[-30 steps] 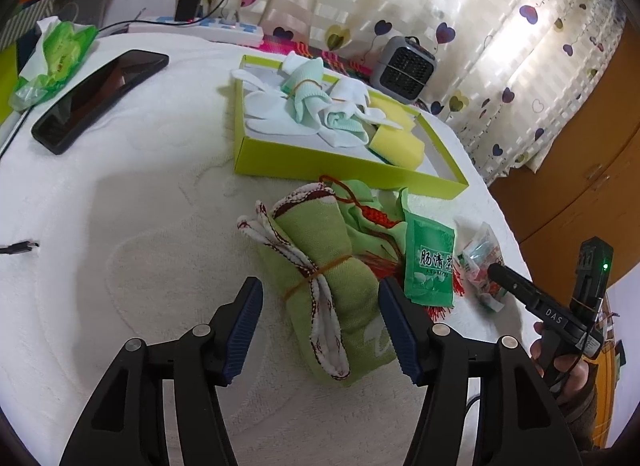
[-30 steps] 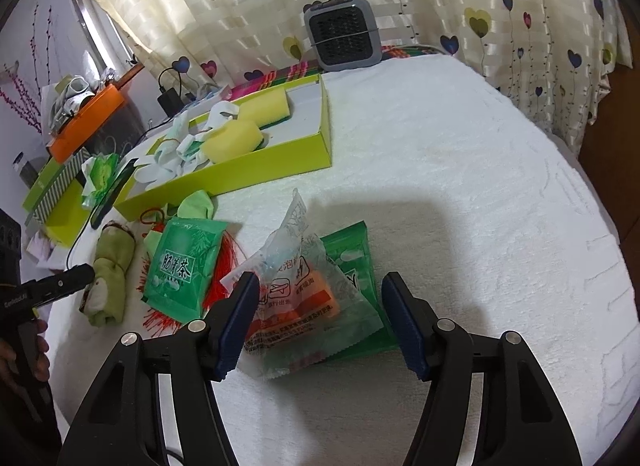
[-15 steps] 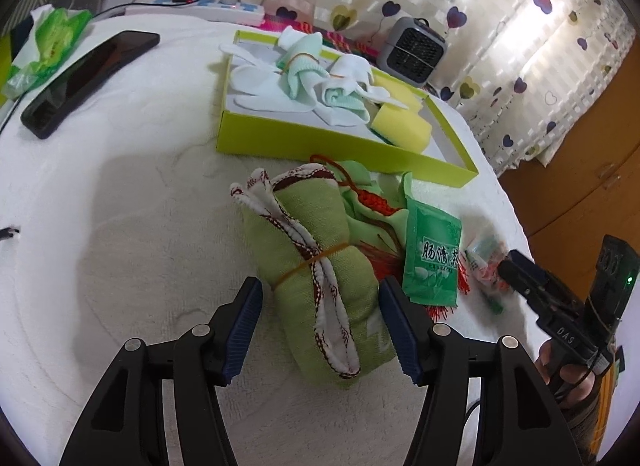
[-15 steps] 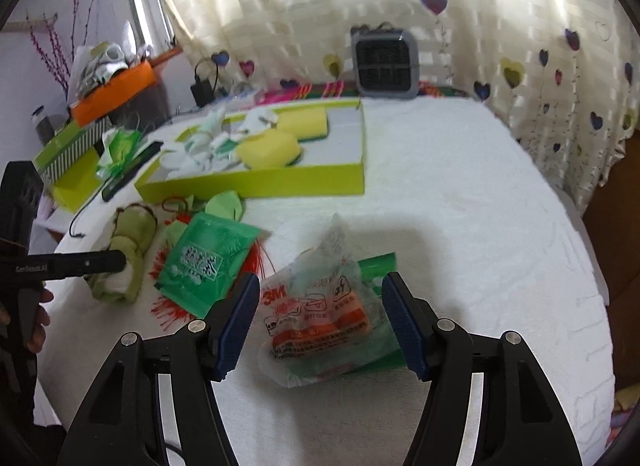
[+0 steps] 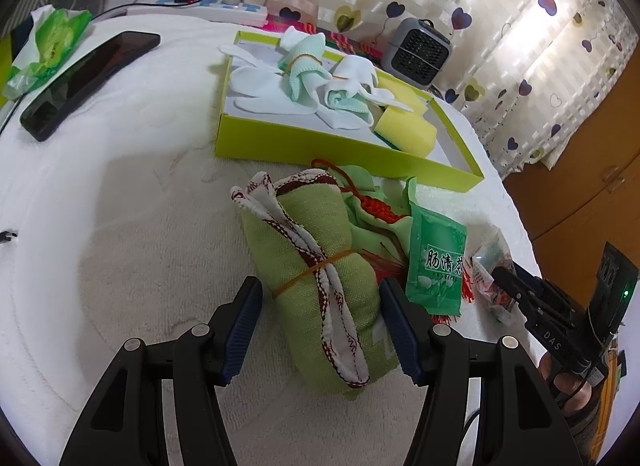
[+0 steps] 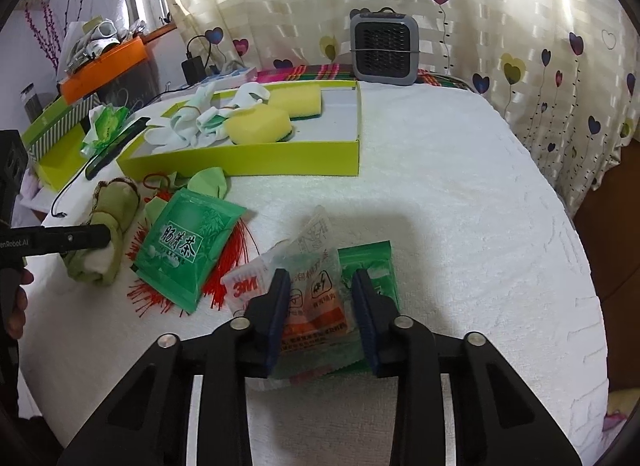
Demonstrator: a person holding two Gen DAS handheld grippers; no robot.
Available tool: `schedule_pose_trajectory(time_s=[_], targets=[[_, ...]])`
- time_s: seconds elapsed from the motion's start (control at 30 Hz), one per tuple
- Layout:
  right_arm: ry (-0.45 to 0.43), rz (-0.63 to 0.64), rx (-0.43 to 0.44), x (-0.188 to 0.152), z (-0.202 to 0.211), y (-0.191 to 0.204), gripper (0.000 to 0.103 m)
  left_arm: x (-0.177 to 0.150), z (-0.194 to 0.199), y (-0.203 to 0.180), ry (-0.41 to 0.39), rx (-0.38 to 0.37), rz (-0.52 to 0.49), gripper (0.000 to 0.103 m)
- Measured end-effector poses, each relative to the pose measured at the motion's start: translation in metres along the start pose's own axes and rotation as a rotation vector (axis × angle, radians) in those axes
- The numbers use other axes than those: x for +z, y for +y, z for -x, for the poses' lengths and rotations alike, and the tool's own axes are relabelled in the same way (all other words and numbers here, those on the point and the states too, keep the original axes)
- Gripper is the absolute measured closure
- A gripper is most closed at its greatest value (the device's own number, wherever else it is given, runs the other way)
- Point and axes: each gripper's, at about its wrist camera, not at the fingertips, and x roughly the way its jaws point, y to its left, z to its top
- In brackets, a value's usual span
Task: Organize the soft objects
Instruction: 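Grasp the green rolled towel with the left tool while the right tool grasps the clear plastic bag, then lift the green towel and plastic bag and carry both into the green box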
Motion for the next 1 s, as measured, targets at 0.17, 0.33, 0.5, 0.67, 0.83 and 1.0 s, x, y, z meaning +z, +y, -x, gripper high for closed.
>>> schedule_pose_trajectory(time_s=[0.17, 0.33, 0.5, 0.67, 0.83, 1.0], targets=[[-0.008, -0.007, -0.001, -0.0004, 0.0009, -0.0006, 0.083, 0.0011, -0.0006, 0.0007, 0.0, 0.008, 0.007, 0.043], [-0.024, -0.027, 0.008, -0.0001, 0.0045, -0.0027, 0.085, 0.0014, -0.0005, 0.0013, -0.007, 0.013, 0.007, 0.057], [-0.032, -0.047, 0.022, 0.0, 0.0058, -0.0035, 0.085, 0.0005, 0.0001, 0.004, -0.012, 0.003, 0.014, 0.064], [-0.034, -0.07, 0.024, 0.0004, 0.0057, -0.0065, 0.085, -0.0007, 0.0021, 0.0033, -0.019, -0.002, 0.017, 0.067], [-0.038, -0.074, 0.024, -0.0002, 0.0073, -0.0064, 0.085, -0.001, 0.0052, 0.0027, -0.021, -0.003, 0.016, 0.068], [-0.044, -0.076, 0.029, 0.0008, 0.009, -0.0055, 0.085, -0.0013, 0.0068, 0.002, -0.028, -0.002, 0.018, 0.068]])
